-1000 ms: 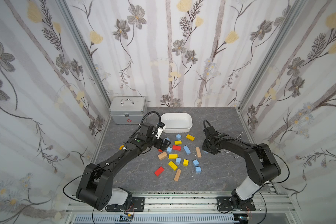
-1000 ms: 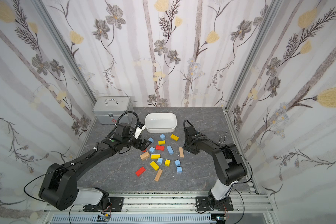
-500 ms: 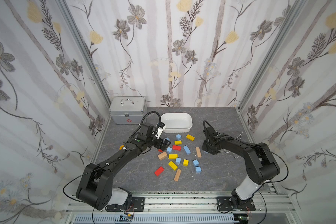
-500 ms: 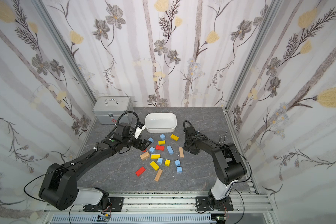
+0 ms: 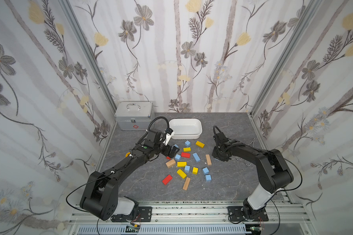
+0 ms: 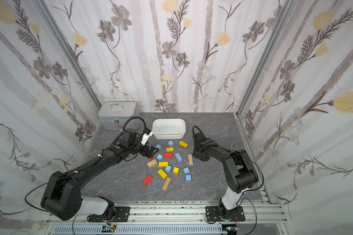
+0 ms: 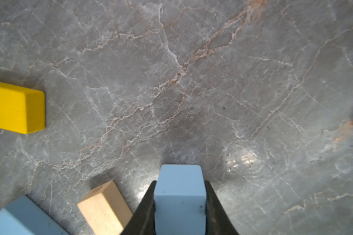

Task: Pick out the blue building blocks
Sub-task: Pick up the building block from the center of the board.

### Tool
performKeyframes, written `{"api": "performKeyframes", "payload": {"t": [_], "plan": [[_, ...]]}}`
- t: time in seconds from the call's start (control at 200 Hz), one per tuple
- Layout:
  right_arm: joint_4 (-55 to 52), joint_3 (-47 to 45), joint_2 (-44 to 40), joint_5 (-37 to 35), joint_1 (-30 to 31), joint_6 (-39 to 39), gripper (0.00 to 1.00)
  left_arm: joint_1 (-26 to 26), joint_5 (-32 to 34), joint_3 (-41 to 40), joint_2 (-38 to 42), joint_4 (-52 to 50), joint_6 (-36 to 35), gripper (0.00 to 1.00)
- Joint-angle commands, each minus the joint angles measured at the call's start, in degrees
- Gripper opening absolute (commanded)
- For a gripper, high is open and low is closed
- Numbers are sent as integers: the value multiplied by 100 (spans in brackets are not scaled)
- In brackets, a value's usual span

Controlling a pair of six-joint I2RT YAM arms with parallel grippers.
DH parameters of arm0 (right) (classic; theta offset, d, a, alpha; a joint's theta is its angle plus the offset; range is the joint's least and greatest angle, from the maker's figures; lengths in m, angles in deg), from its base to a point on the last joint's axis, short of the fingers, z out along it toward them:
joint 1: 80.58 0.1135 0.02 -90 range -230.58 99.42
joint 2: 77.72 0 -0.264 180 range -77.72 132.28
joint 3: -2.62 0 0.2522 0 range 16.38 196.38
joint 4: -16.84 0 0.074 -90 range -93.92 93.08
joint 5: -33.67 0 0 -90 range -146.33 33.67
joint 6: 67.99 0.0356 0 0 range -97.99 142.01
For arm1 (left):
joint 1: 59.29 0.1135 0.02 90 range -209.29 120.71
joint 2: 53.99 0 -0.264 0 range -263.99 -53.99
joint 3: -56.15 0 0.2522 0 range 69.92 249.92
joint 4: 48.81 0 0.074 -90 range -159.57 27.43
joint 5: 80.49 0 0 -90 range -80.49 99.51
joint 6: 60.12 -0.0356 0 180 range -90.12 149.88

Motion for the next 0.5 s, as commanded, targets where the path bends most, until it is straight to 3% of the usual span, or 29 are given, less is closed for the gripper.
{"api": "performKeyframes", "payload": {"t": [0.0, 0.23, 0.43, 0.495], "plan": [[106, 39, 4, -161, 2, -50, 26, -5, 28, 59, -6, 30, -111, 100], [32, 154, -15, -93, 2, -279, 17, 10, 49, 55, 7, 57, -38, 100], [-26, 270, -152, -9, 1, -533, 0, 19, 135, 166, 64, 0, 70, 100], [-59, 337, -220, -19, 2, -621, 0, 17, 172, 224, 77, -15, 118, 100]]}}
